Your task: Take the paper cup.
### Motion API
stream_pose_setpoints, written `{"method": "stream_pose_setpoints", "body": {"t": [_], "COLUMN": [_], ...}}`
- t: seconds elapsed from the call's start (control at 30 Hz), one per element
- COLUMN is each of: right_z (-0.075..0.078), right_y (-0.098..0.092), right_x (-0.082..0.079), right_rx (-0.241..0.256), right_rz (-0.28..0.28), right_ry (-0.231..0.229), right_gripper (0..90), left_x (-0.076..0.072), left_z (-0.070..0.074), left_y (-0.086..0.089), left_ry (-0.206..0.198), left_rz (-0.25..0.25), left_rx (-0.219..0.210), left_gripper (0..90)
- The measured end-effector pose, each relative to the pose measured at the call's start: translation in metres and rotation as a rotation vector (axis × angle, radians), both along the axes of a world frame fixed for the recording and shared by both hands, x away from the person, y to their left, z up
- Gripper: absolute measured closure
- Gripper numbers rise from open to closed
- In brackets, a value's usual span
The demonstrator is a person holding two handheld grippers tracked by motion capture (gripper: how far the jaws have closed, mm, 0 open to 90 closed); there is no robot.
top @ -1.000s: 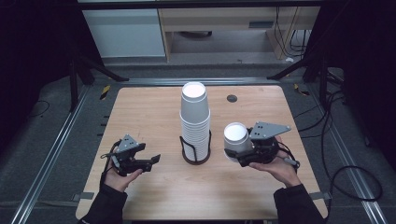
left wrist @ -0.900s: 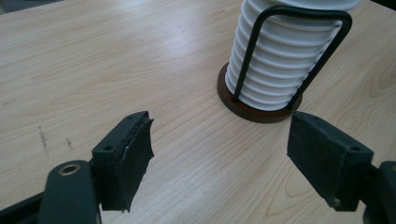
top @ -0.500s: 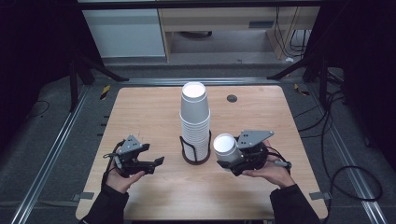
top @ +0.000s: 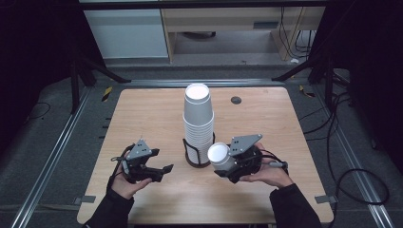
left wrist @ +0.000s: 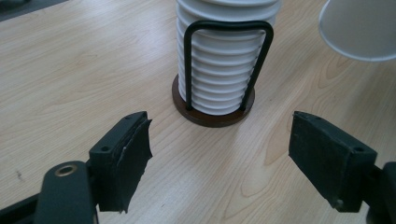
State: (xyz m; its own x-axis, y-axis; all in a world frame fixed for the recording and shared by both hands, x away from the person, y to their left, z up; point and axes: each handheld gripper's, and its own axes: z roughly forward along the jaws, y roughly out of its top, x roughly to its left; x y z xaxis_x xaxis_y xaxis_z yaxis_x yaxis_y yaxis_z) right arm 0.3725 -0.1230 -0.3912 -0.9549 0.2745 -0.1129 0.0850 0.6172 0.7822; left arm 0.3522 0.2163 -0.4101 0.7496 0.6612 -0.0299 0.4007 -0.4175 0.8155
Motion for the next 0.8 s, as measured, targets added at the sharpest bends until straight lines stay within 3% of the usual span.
{"method": "stream_pose_setpoints", "body": {"t": [0.8], "right_z": [-0.015], "right_y": [0.031], "right_x": [0.001], "right_rx": [-0.103], "right_rz": [0.089], "right_ry": [0.024], "right_gripper": [17.7], "left_x": [-0.012], "left_z": [0.01], "left_y": [-0.023], "left_ry": [-0.01], "left_rz": [-0.112], "left_rx": [-0.011], "left_gripper": [19.5]}}
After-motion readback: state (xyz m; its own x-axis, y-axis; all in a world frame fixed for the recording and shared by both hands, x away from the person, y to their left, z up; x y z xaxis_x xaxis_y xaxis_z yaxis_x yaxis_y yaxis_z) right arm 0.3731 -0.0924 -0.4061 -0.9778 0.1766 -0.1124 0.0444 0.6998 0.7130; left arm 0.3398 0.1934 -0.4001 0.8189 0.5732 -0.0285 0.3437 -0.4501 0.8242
